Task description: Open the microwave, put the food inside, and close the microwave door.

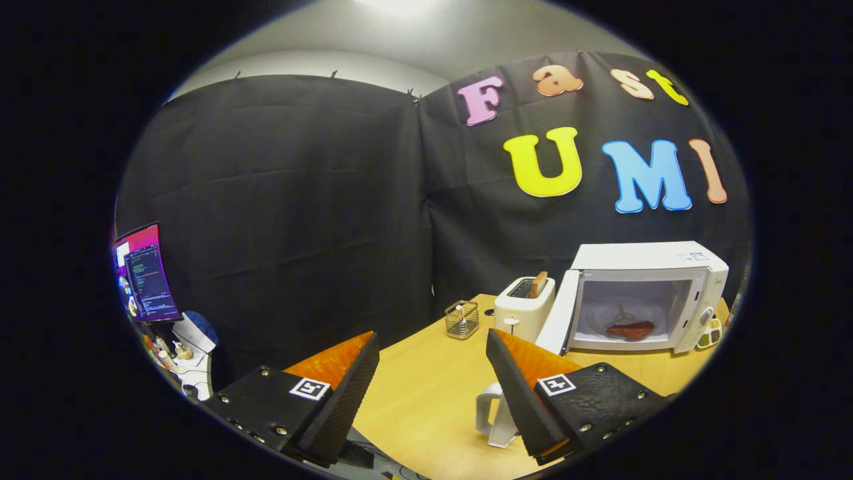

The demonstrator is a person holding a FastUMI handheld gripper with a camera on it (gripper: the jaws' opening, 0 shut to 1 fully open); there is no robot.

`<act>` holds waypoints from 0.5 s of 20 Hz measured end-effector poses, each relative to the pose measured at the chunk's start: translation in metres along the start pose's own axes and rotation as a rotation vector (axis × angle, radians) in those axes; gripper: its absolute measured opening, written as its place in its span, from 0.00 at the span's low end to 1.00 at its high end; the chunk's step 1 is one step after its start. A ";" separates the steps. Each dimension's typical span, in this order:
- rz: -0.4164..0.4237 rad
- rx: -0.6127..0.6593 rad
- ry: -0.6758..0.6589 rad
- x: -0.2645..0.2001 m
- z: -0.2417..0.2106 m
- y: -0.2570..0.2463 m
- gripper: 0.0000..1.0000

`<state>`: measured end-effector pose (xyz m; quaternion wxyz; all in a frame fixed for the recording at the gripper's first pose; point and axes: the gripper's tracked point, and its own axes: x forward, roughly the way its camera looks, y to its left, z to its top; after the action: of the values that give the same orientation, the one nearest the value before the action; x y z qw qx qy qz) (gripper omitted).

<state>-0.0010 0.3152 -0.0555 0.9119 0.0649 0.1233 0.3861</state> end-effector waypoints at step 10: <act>-0.030 0.054 0.191 0.019 -0.092 -0.009 0.13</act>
<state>-0.0074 0.3243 -0.1488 0.8996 0.0504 0.2209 0.3732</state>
